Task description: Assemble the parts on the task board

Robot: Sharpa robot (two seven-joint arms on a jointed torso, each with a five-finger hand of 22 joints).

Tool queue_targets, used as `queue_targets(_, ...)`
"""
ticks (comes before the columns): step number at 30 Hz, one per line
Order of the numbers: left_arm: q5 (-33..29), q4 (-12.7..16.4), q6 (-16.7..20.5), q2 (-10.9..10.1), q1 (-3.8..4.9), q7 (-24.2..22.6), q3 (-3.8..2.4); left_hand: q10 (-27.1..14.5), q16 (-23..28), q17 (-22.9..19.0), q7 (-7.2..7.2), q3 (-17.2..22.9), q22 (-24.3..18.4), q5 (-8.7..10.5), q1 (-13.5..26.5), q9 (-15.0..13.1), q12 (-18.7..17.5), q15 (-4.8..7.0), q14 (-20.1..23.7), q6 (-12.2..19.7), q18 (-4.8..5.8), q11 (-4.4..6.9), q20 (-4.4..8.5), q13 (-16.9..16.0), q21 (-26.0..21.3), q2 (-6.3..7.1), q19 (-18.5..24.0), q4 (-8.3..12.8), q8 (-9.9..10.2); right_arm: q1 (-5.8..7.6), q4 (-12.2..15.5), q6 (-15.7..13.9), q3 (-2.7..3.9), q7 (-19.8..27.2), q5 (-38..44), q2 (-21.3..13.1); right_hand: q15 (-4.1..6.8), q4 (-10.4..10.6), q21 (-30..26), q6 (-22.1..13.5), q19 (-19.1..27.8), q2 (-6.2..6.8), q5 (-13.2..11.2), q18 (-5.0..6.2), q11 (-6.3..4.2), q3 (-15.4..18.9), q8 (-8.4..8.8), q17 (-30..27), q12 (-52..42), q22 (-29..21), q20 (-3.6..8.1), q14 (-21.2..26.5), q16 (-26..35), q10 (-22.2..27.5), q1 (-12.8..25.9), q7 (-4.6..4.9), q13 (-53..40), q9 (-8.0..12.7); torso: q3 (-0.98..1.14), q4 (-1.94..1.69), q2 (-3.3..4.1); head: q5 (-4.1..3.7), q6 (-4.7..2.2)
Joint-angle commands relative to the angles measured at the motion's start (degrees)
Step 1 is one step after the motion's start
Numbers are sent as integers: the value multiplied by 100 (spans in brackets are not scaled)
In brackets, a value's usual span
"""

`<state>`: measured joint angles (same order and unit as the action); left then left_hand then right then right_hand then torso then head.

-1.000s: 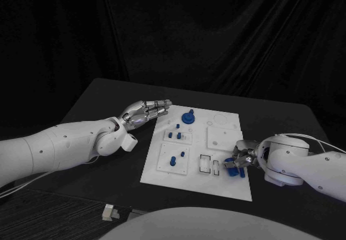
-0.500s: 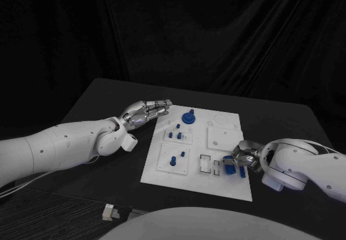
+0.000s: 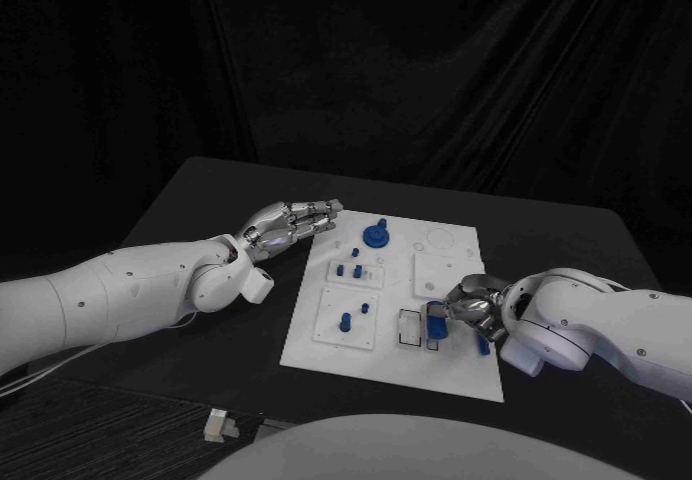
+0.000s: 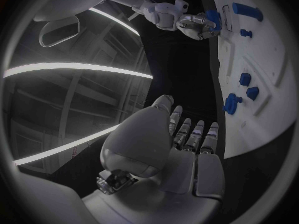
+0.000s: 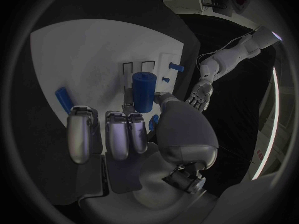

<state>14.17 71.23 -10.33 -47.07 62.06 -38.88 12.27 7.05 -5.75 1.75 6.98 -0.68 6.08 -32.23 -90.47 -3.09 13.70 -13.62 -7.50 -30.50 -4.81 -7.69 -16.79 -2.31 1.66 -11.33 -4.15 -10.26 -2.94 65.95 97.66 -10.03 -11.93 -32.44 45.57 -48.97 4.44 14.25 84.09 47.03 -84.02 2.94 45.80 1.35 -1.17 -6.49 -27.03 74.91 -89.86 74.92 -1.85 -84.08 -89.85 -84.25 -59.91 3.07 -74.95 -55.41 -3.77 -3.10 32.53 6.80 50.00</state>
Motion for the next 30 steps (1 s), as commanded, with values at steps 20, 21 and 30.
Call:
queue_targets(20,-43,5,-110,26,-10,-397,-6,3,-43,7,-1,74,-11,-51,18,0,4,-46,-2,43,94,-34,-14,2,-4,4,-24,10,-25,-165,-255,297,1,-260,-204,405,-4,-68,-45,-196,-294,-155,-1781,34,37,41,-114,1283,-14,1282,-7,-547,104,-575,258,35,-1505,18,-1,1,2,5,0)
queue_targets(21,-43,4,-112,27,-11,-395,-6,3,-43,7,-1,74,-11,-51,18,0,4,-46,-2,43,94,-34,-14,2,-4,4,-24,10,-25,-167,-257,308,1,-266,-199,408,-4,-65,-46,-197,-294,-157,-1799,34,37,46,-115,1284,-14,1282,-7,-547,104,-575,263,35,-1505,19,0,1,2,5,0)
queue_targets(30,-43,-1,-138,38,-13,-368,-6,1,-46,7,12,98,-17,-56,14,-2,5,-52,-2,37,93,-33,-15,3,-6,4,-22,19,-27,-184,-258,409,1,-315,-172,432,-2,-31,-71,-200,-285,-193,-2362,41,33,207,-166,1263,-14,1274,-8,-543,112,-575,341,29,-1505,43,-1,2,3,10,0)
